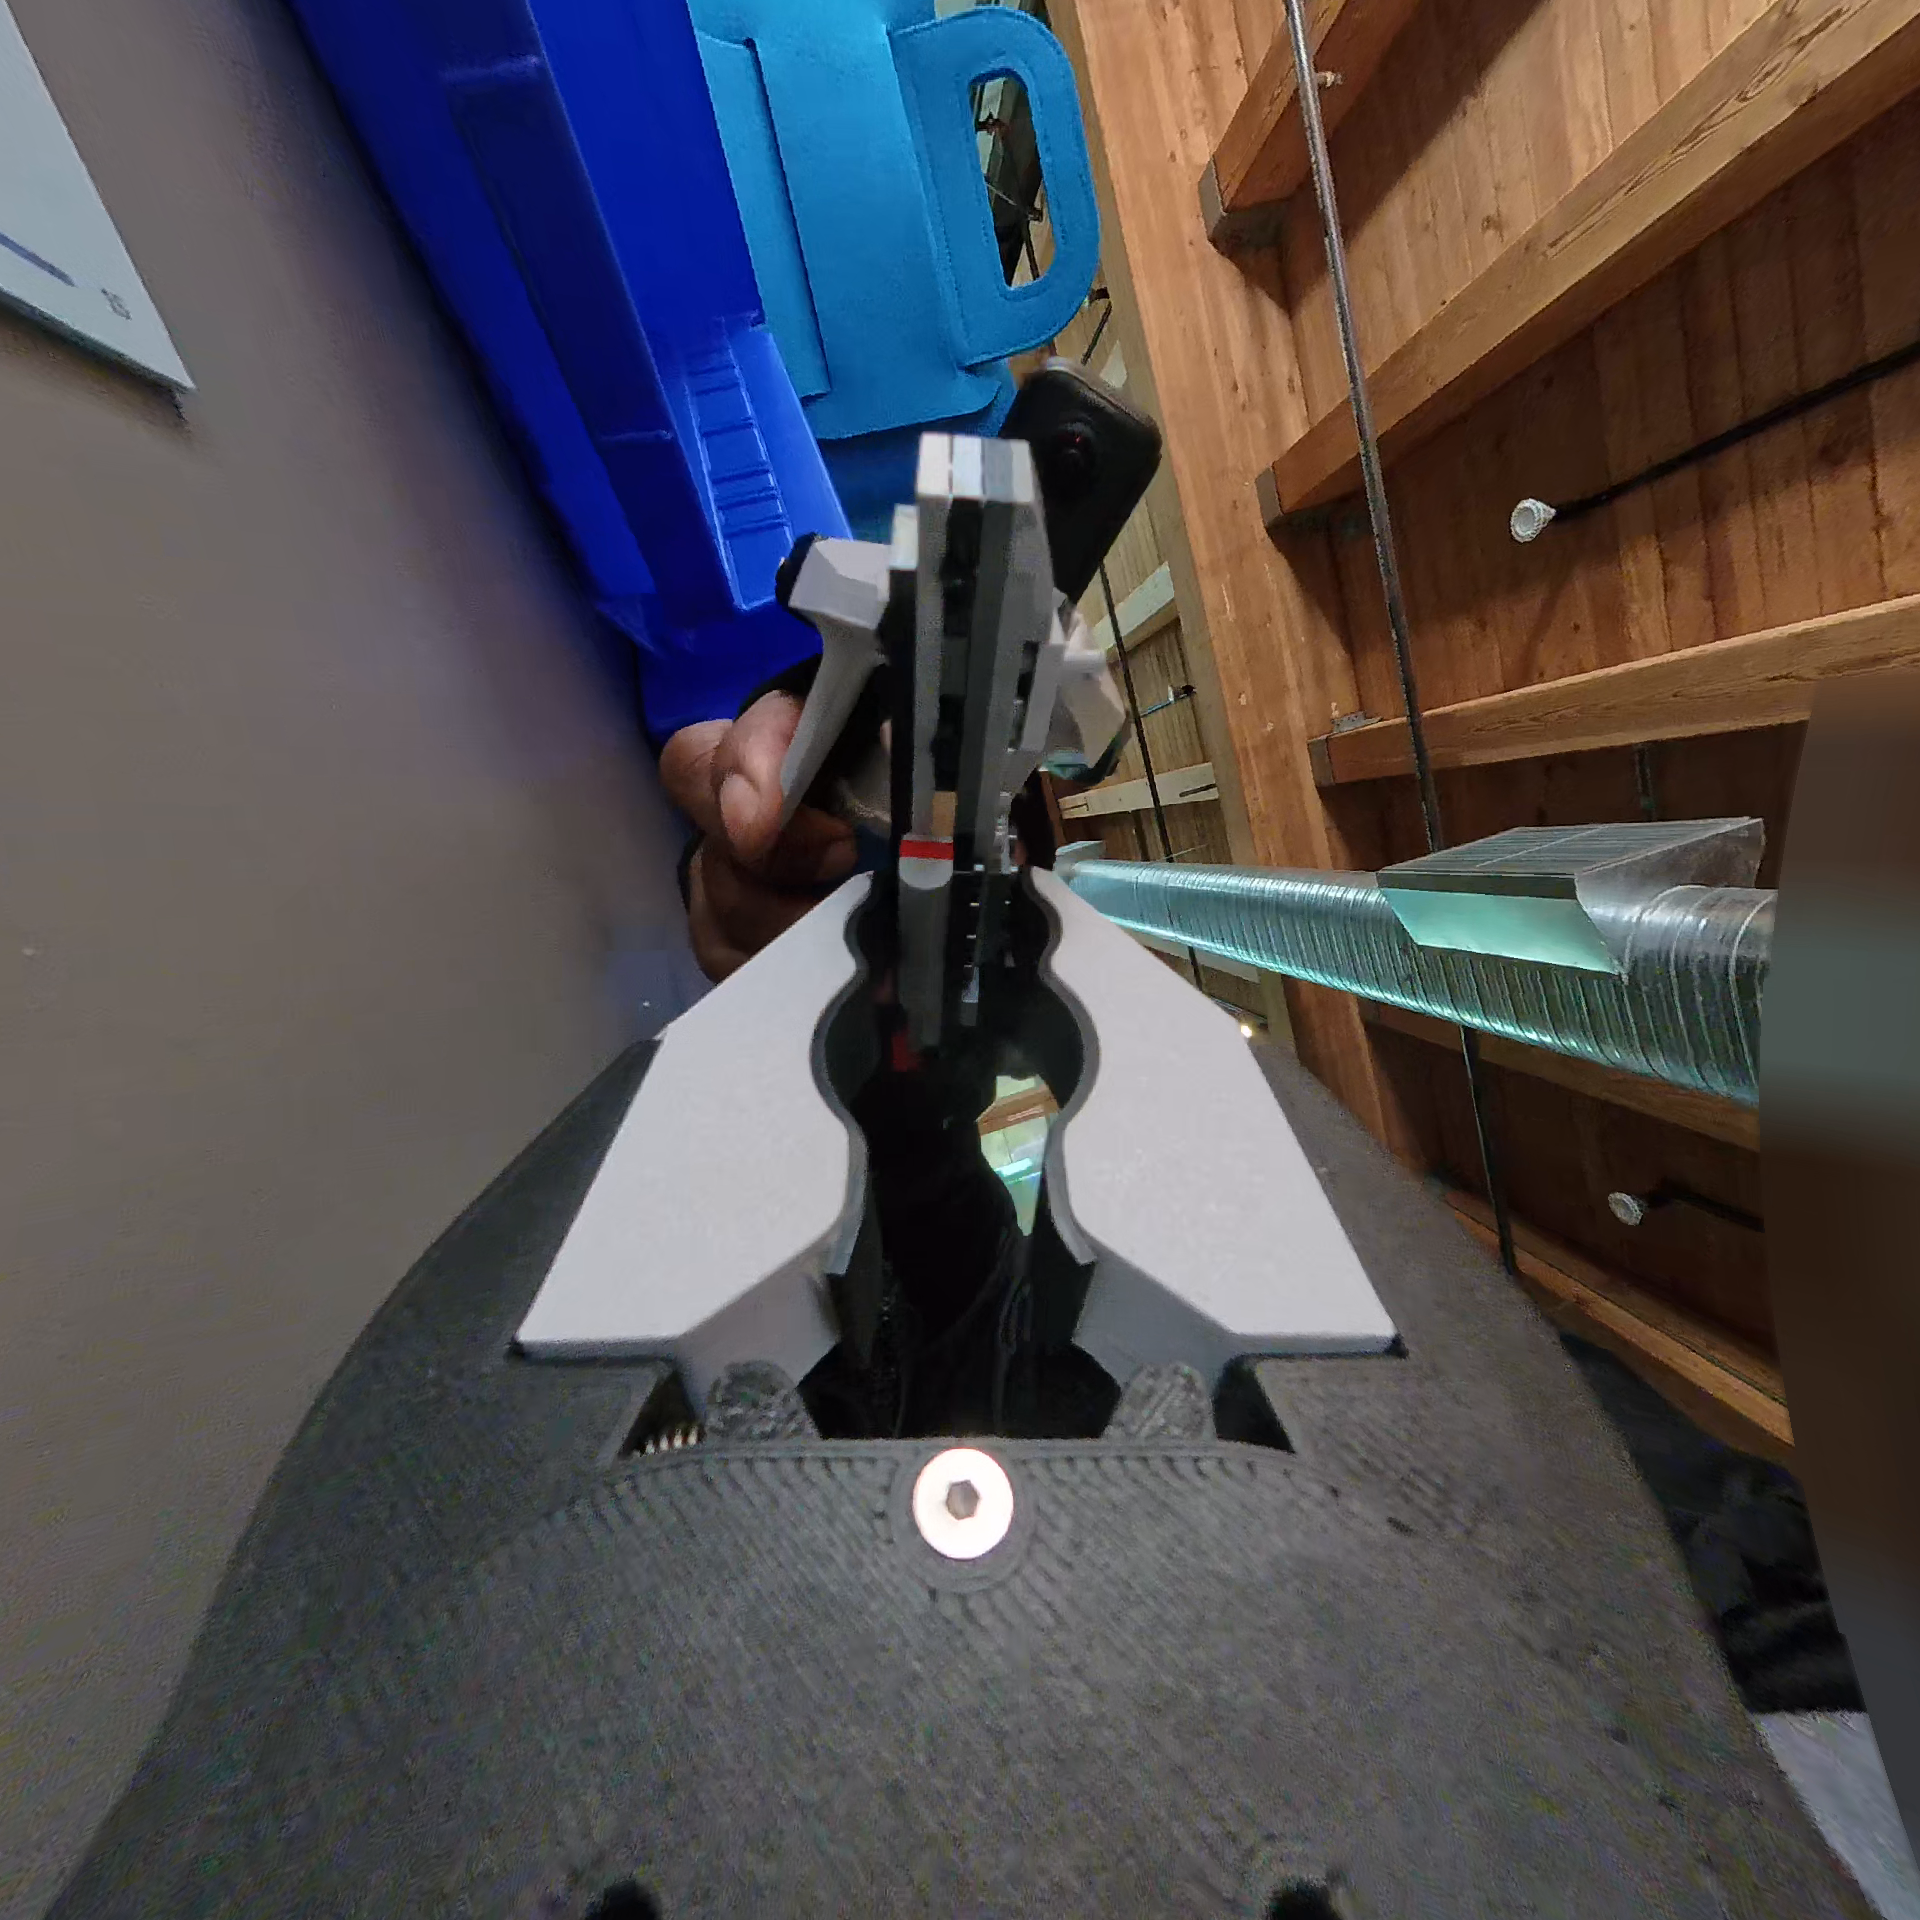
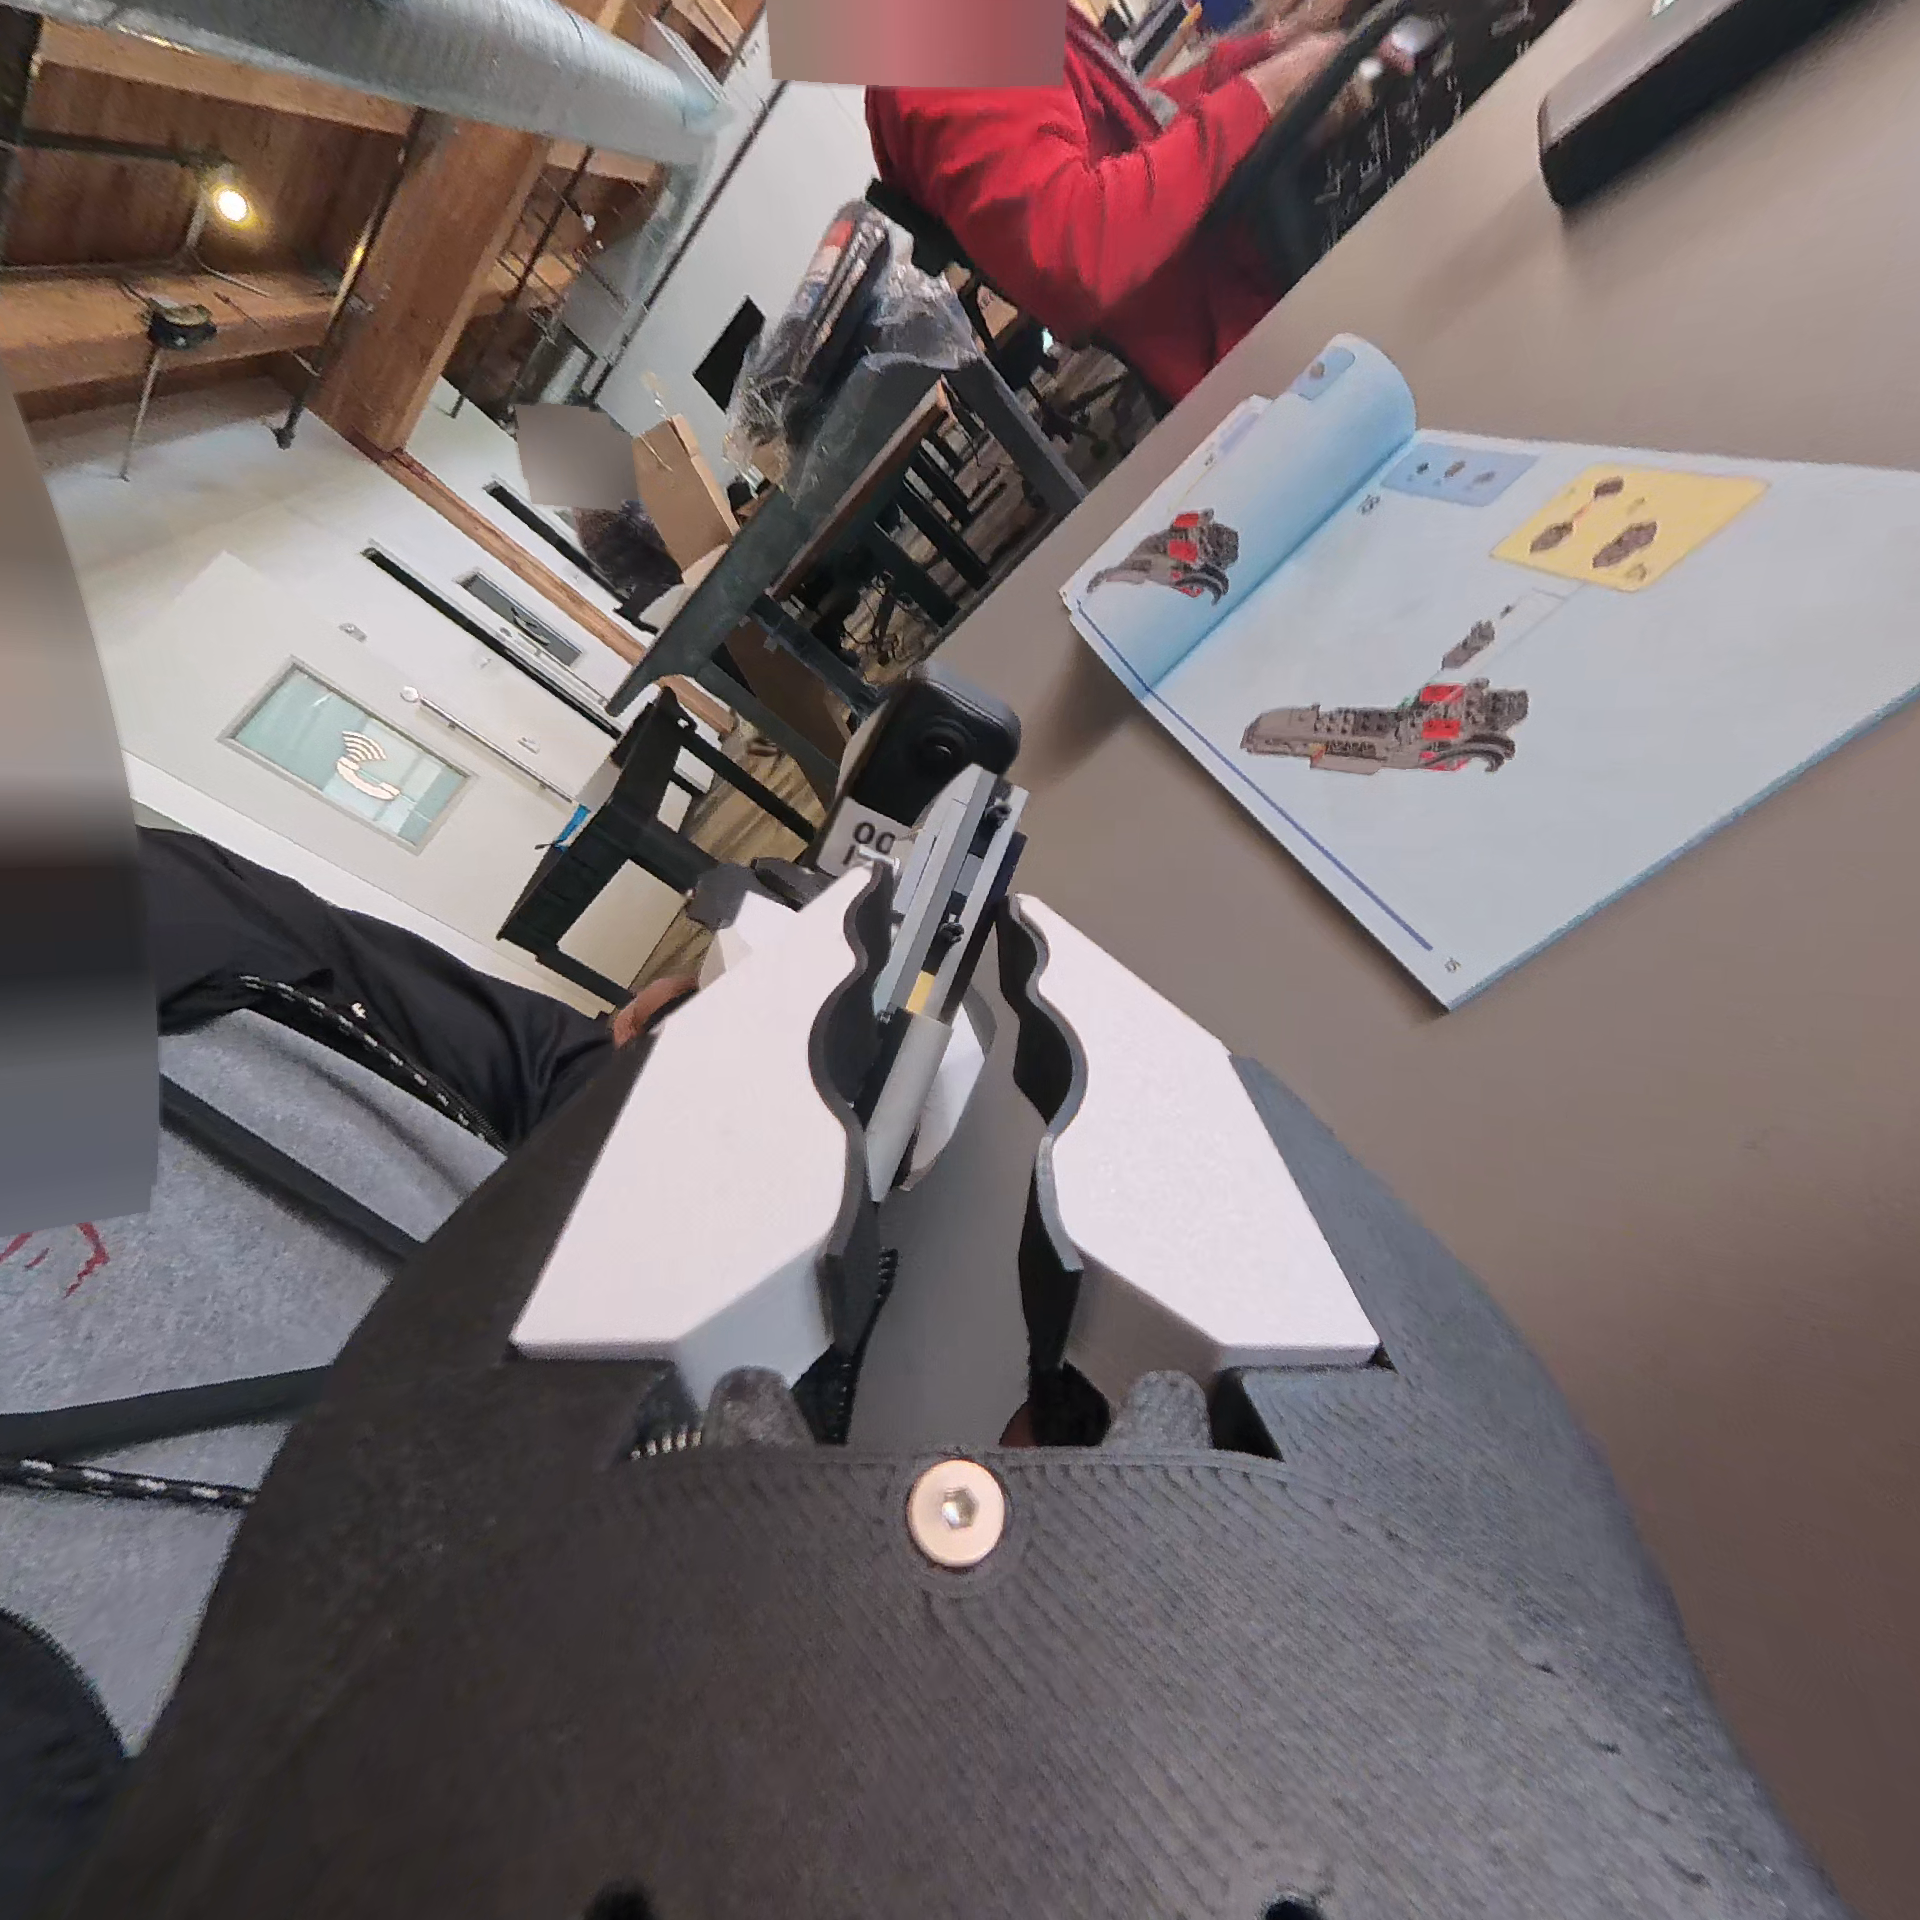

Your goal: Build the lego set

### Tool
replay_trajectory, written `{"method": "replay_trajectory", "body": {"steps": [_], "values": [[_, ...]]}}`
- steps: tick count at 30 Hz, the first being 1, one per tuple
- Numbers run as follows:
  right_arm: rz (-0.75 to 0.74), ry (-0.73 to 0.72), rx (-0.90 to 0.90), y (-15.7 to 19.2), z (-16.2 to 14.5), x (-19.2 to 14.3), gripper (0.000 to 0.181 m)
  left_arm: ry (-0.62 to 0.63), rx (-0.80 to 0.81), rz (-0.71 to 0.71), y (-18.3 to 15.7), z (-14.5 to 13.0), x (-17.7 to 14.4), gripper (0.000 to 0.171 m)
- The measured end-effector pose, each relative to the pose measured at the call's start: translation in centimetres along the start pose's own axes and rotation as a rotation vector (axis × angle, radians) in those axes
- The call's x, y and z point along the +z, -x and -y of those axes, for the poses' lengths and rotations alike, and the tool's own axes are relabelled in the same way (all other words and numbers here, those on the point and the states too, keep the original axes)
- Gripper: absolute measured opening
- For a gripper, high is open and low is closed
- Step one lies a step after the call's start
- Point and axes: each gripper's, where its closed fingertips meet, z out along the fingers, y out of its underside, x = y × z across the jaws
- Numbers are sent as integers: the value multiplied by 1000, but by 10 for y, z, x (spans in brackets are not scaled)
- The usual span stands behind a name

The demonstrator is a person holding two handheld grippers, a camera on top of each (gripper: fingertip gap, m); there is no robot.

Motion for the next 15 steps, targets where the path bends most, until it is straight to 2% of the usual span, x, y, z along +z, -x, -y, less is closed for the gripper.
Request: {"method": "replay_trajectory", "body": {"steps": [8,15], "values": [[-24,-73,-85,6,13,0,21,-21,75,-70,-15,12,-9,47],[-18,-143,-145,12,21,1,20,-109,167,-91,-25,35,-25,46]]}}
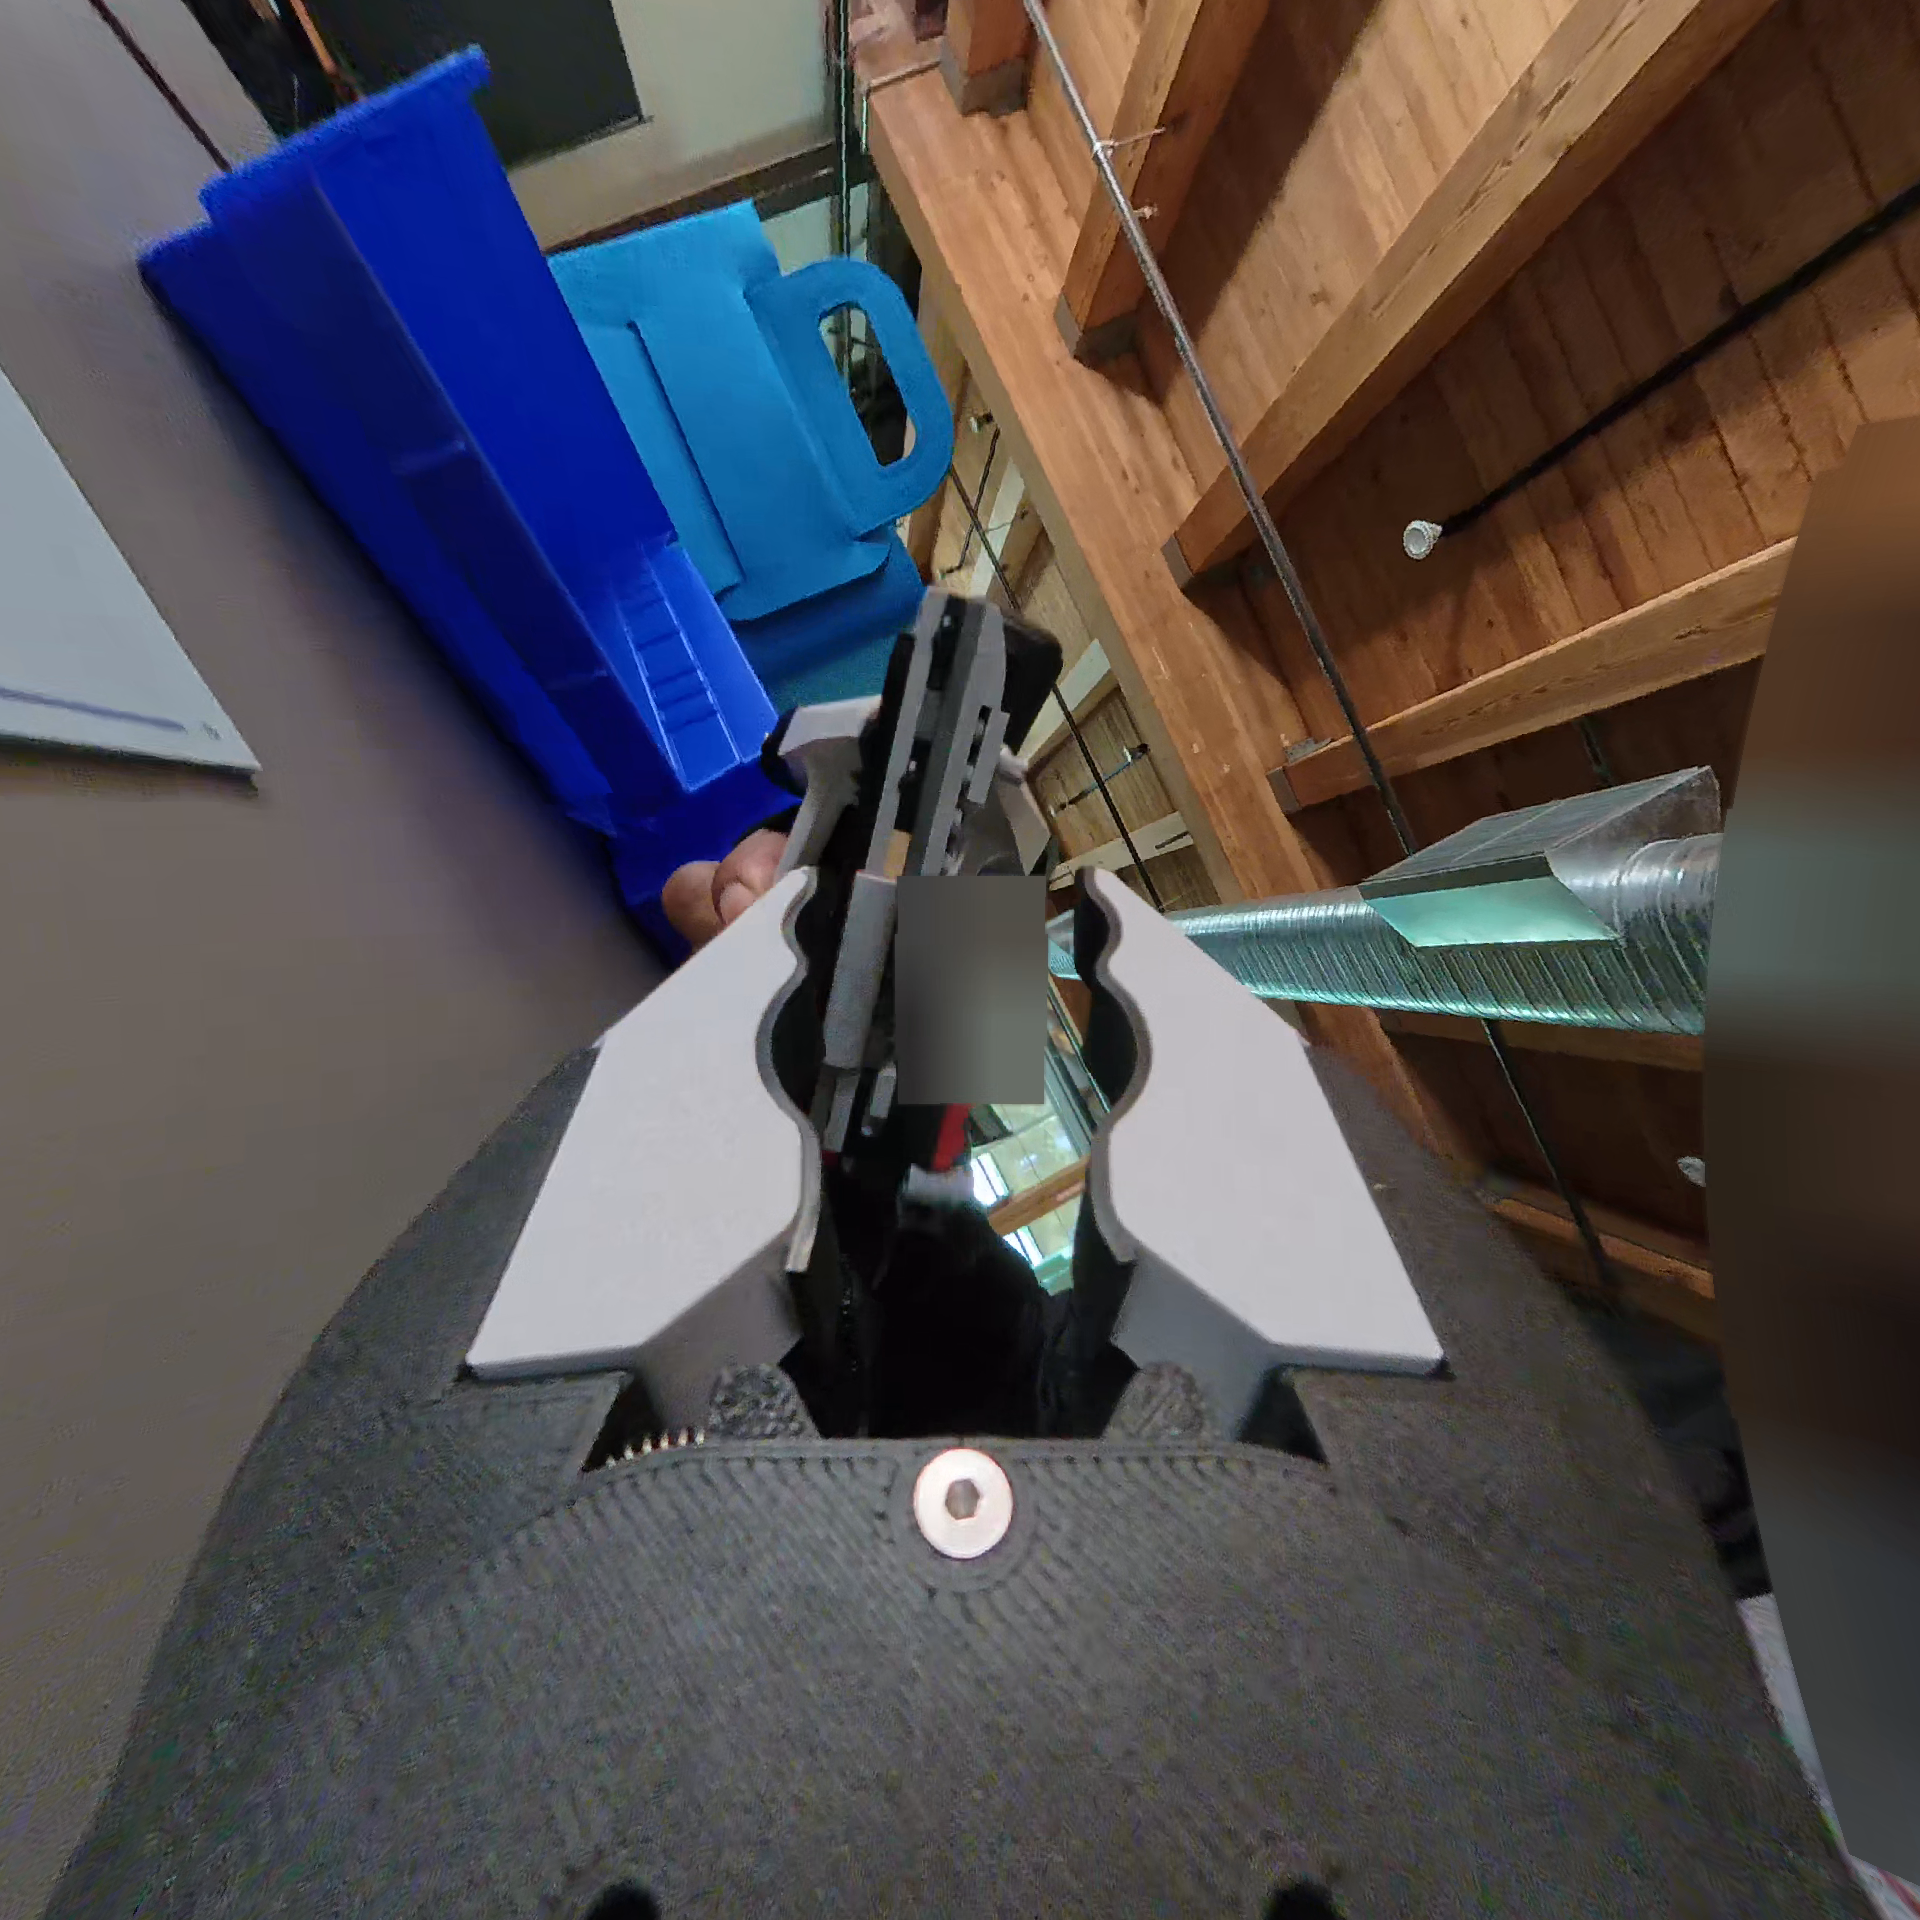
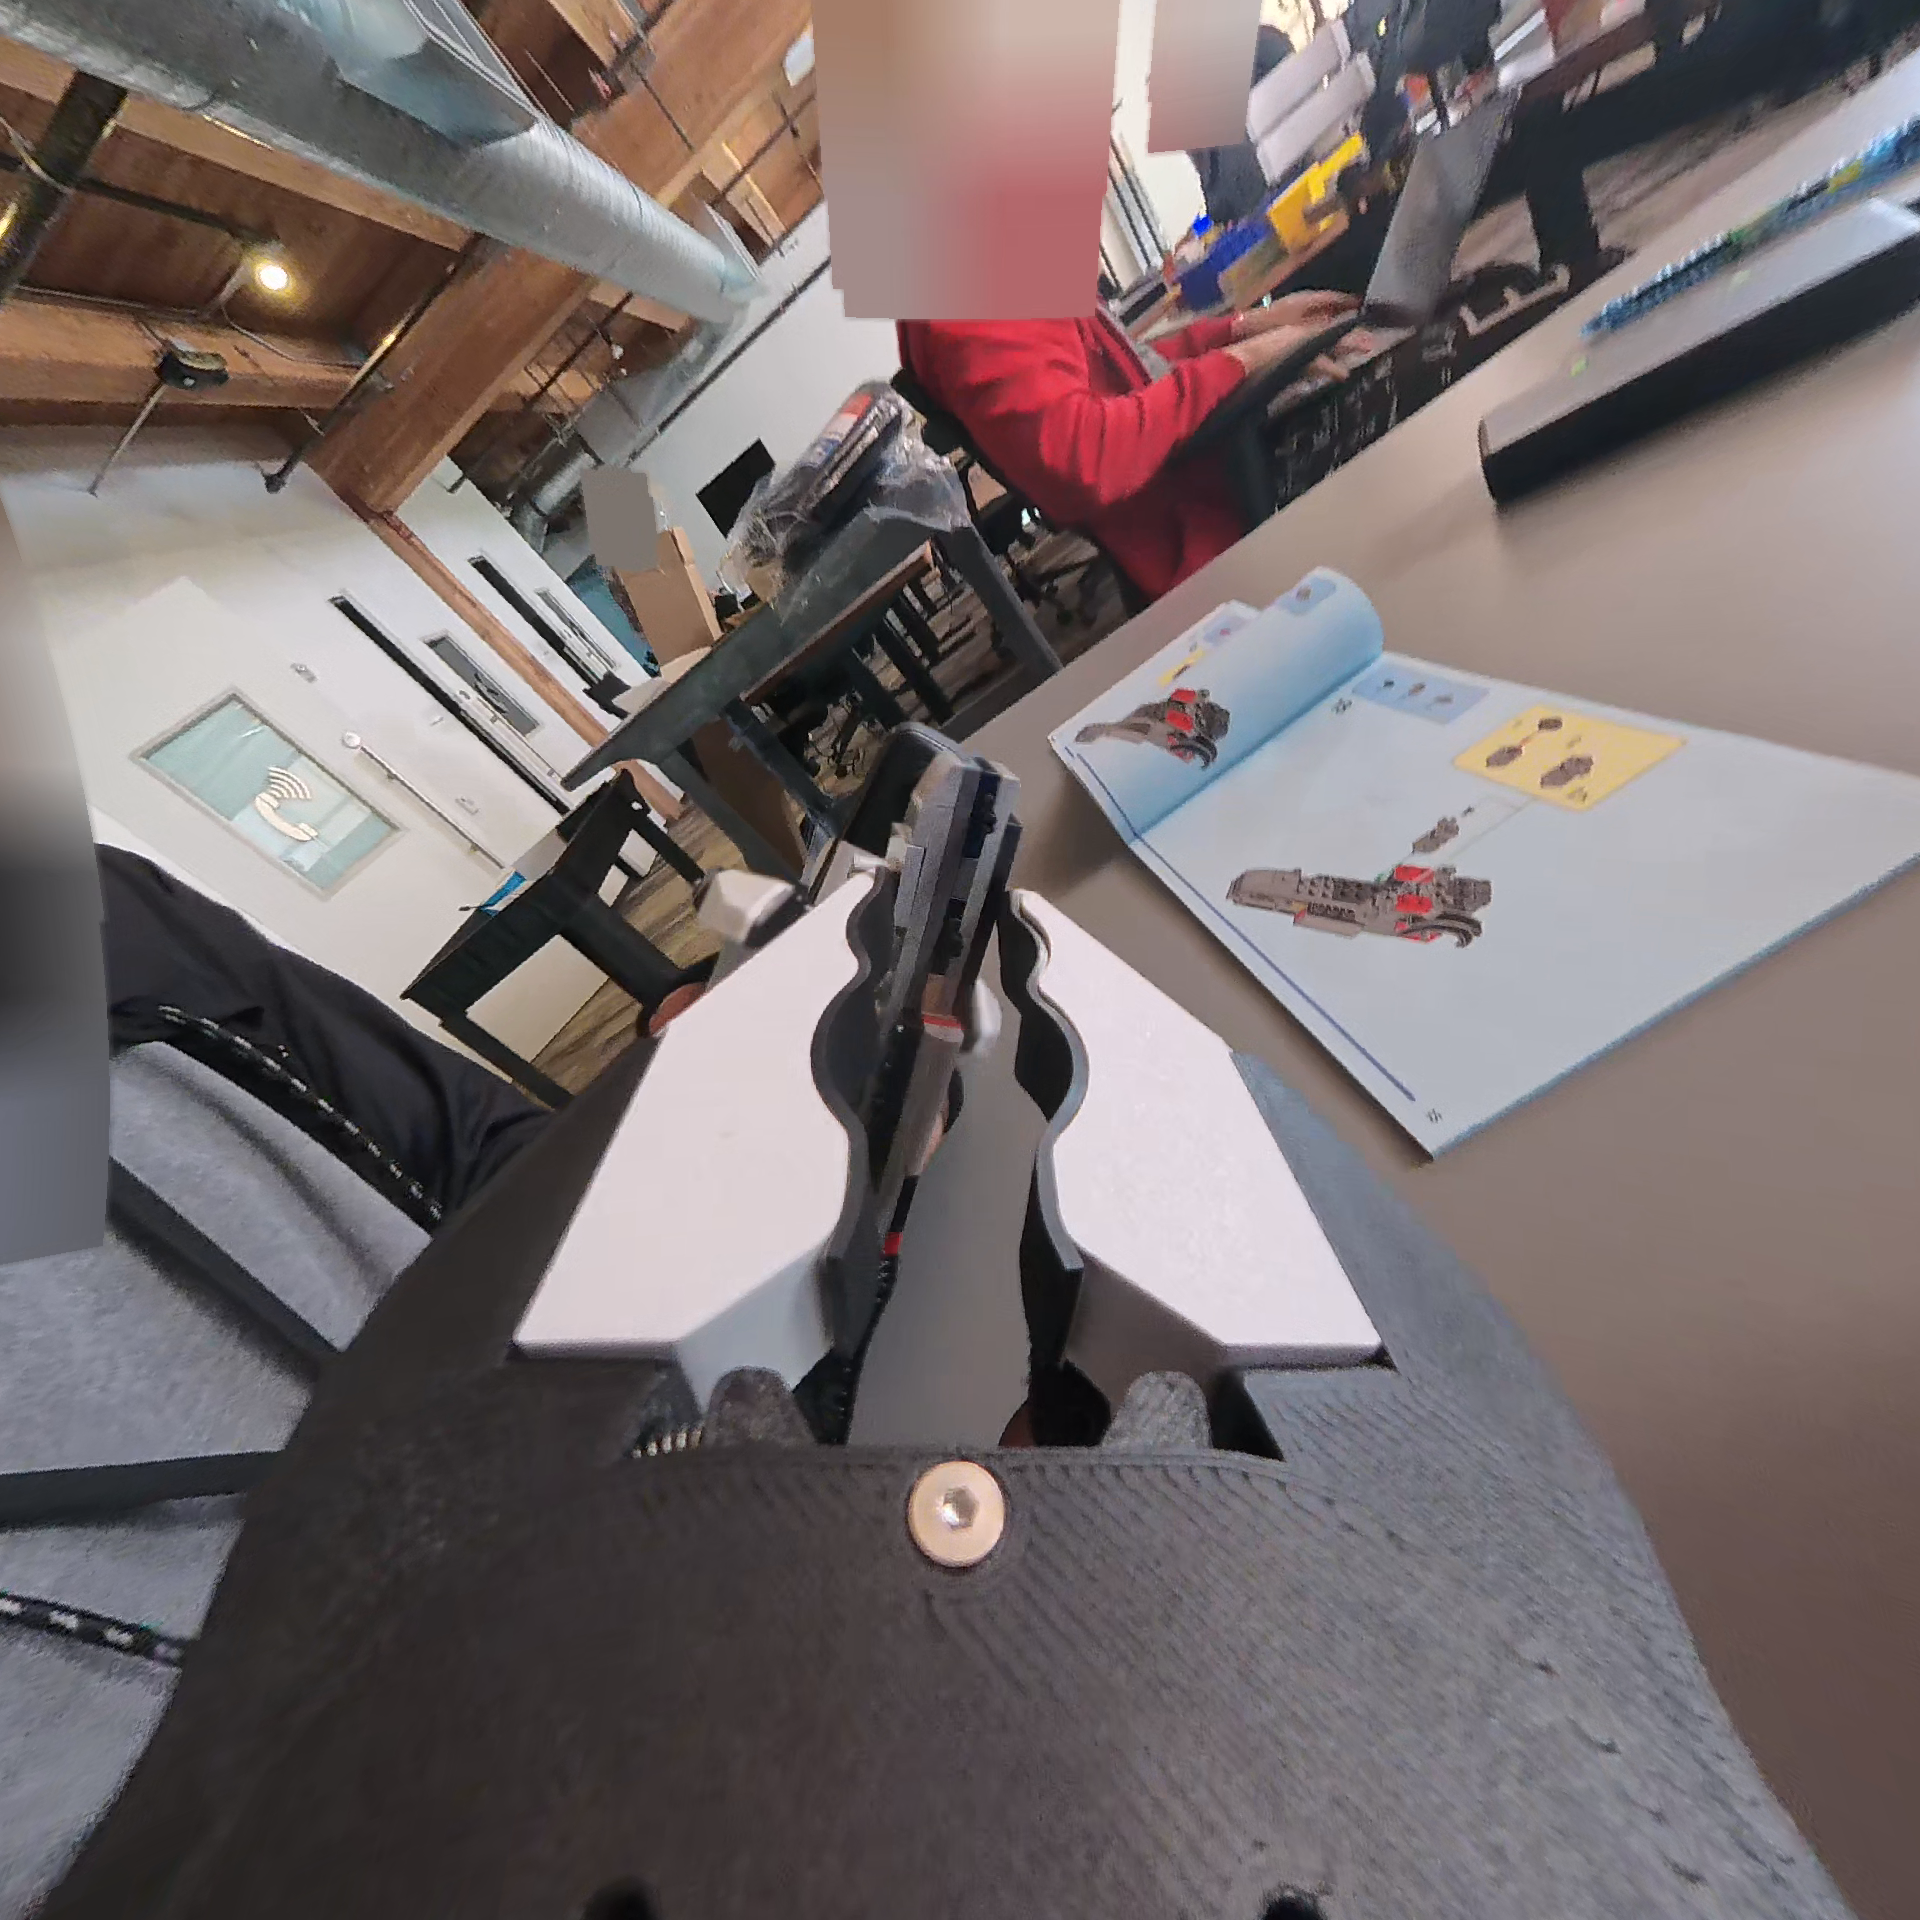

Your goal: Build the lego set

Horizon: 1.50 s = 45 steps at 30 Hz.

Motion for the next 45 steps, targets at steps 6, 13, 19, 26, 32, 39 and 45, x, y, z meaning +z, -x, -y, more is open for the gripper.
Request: {"method": "replay_trajectory", "body": {"steps": [6,13,19,26,32,39,45], "values": [[8,-7,-24,4,-3,6,20,-31,115,1,-7,14,-8,44],[48,5,-65,16,-8,13,20,-8,299,32,-13,21,-15,39],[65,17,-103,24,-10,16,20,39,391,25,-18,15,-15,28],[87,28,-125,31,-12,17,21,30,370,-15,-24,17,-18,21],[100,19,-132,35,-11,17,21,30,392,-27,-27,16,-18,18],[108,14,-144,37,-10,17,21,33,441,-19,-29,15,-18,18],[114,-6,-93,34,-8,18,21,21,437,-3,-27,18,-18,19]]}}
